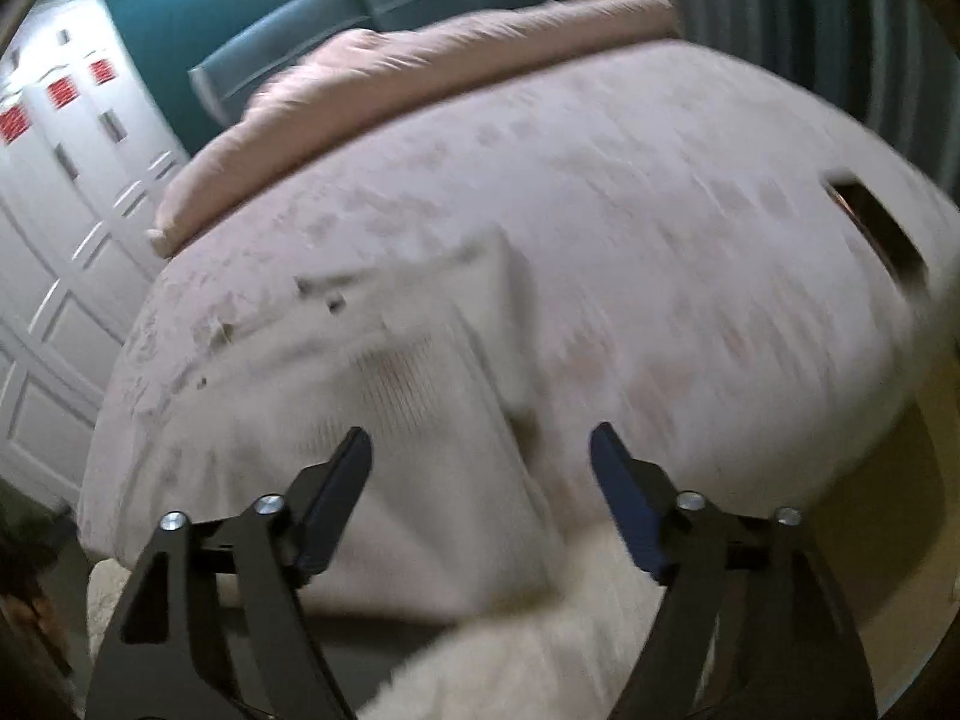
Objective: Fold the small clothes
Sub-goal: 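Lift the ribbed hem with both tools and fold it toward the collar, then open both tools and release the folded hem onto the sweater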
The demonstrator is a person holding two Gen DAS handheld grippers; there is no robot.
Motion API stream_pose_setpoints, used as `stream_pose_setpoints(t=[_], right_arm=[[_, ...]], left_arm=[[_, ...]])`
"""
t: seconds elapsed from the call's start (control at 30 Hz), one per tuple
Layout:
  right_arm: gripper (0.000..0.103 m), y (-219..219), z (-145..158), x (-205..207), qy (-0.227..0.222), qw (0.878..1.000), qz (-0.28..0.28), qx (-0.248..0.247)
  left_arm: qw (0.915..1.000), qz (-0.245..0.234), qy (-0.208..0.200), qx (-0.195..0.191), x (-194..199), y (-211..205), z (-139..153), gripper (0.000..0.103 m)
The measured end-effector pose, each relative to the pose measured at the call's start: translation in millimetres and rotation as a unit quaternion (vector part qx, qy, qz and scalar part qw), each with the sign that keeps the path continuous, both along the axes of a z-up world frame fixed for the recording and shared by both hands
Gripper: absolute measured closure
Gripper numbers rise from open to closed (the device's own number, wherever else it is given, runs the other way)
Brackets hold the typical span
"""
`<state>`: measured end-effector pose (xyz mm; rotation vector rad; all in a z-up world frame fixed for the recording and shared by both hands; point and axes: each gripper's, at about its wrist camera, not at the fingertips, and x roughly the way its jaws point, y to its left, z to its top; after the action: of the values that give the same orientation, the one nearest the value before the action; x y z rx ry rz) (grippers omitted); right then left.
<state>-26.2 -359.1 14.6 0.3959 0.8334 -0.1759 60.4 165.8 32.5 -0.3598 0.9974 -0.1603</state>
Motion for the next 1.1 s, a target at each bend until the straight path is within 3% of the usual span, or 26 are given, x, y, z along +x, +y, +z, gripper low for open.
stream_pose_setpoints(t=[0.1, 0.2, 0.23, 0.3, 0.37, 0.4, 0.43, 0.57, 0.7, 0.77, 0.83, 0.87, 0.93, 1.03, 1.07, 1.1], right_arm=[[0.028, 1.6, -19.4, 47.6, 0.015, 1.0, 0.019, -0.019], [0.028, 3.8, -46.4, 82.2, 0.047, 0.999, 0.015, -0.016], [0.031, 4.1, -54.2, 87.4, 0.056, 0.998, 0.013, -0.013], [0.049, 5.4, -70.2, 96.2, 0.076, 0.997, 0.01, 0.006], [0.087, 8.4, -75.1, 95.0, 0.088, 0.996, 0.002, 0.0], [0.091, 8.2, -69.9, 91.7, 0.081, 0.997, 0.004, -0.007], [0.093, 6.5, -62.7, 88.7, 0.067, 0.998, 0.006, 0.001], [0.095, 0.1, 2.2, 78.1, -0.032, 0.999, 0.012, 0.017], [0.095, 1.9, 74.2, 80.1, -0.146, 0.989, 0.025, 0.012], [0.095, -1.0, 99.9, 88.1, -0.195, 0.981, 0.02, 0.014], [0.095, -5.1, 102.9, 101.9, -0.208, 0.978, 0.01, 0.008], [0.095, -8.2, 96.2, 113.3, -0.201, 0.98, 0.004, 0.002], [0.095, -18.0, 53.6, 151.7, -0.143, 0.99, -0.01, -0.004], [0.095, -29.5, -35.9, 200.8, -0.021, 0.999, -0.021, 0.019], [0.095, -31.2, -65.1, 211.9, 0.017, 0.999, -0.027, 0.03], [0.094, -31.2, -80.0, 216.8, 0.037, 0.998, -0.028, 0.032]], left_arm=[[0.9999, -0.007, -0.011, 0.009, 52.7, -18.0, -8.0, 0.038], [0.9995, -0.025, 0.013, 0.016, 101.8, -42.5, -39.7, 0.035], [0.9989, -0.033, 0.027, 0.019, 115.5, -50.9, -53.6, 0.036], [0.9971, -0.04, 0.061, 0.022, 132.4, -63.0, -78.0, 0.036], [0.9953, -0.057, 0.078, -0.005, 136.1, -68.1, -93.4, 0.056], [0.9951, -0.064, 0.074, -0.012, 134.5, -70.0, -94.6, 0.083], [0.9943, -0.078, 0.071, -0.019, 132.9, -71.3, -92.8, 0.096], [0.9962, -0.074, 0.018, -0.043, 127.4, -60.3, -50.7, 0.097], [0.9934, -0.056, -0.074, -0.067, 128.7, -46.6, 25.7, 0.098], [0.9901, -0.044, -0.116, -0.066, 132.4, -41.0, 55.2, 0.098], [0.9882, -0.032, -0.14, -0.052, 143.9, -40.7, 69.2, 0.098], [0.9886, -0.03, -0.14, -0.044, 149.9, -39.6, 69.0, 0.097], [0.9931, -0.03, -0.112, -0.015, 169.9, -47.4, 41.6, 0.097], [0.9984, -0.033, -0.034, 0.032, 195.1, -58.6, -26.7, 0.097], [0.9986, -0.028, 0.004, 0.045, 202.0, -62.2, -61.3, 0.097], [0.9979, -0.026, 0.023, 0.054, 203.7, -64.2, -80.6, 0.097]])
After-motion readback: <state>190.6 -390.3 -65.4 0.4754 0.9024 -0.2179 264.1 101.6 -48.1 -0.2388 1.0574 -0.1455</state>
